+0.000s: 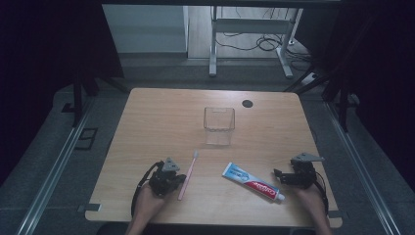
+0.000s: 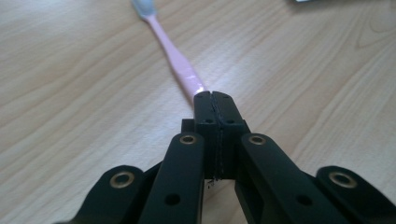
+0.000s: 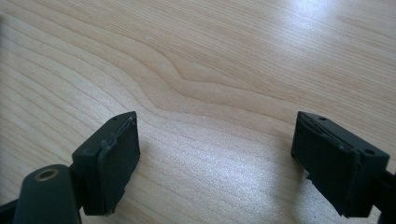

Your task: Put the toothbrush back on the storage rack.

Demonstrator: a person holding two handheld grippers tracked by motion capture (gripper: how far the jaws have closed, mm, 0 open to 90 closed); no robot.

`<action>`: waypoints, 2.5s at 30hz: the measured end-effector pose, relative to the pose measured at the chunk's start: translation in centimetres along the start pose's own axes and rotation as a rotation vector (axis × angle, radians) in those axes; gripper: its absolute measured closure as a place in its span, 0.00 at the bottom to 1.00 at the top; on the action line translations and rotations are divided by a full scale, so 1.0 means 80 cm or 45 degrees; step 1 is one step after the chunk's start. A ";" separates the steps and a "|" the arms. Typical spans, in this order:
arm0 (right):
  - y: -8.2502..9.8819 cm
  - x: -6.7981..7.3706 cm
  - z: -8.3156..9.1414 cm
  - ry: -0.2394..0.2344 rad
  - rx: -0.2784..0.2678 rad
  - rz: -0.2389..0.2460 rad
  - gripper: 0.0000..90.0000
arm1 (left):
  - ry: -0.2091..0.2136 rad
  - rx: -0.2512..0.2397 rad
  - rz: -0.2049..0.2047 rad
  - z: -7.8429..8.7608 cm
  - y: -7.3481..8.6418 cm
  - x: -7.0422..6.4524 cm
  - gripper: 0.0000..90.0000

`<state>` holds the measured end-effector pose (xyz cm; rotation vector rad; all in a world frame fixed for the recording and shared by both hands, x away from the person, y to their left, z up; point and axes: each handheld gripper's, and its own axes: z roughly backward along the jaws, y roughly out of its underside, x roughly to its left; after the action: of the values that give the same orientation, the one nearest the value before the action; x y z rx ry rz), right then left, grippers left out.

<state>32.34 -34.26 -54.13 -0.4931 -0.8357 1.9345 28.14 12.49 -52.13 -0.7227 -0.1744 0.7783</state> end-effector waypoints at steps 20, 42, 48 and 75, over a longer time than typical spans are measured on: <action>0.000 0.000 0.000 -0.002 0.001 0.000 0.16 | 0.032 0.059 -0.022 -0.012 0.001 -0.013 0.99; 0.000 0.000 0.000 -0.002 0.001 0.000 0.16 | -0.026 0.067 0.018 0.005 0.007 0.017 0.99; 0.000 0.000 0.000 -0.002 0.001 0.001 0.16 | -0.019 0.094 0.017 0.009 0.002 0.017 0.90; 0.000 0.000 0.000 0.001 -0.002 0.003 0.16 | -0.037 0.370 0.005 -0.008 -0.056 0.039 0.69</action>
<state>32.31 -34.24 -54.16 -0.4962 -0.8368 1.9353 33.22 12.11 -50.01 -0.4372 -0.0836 0.7985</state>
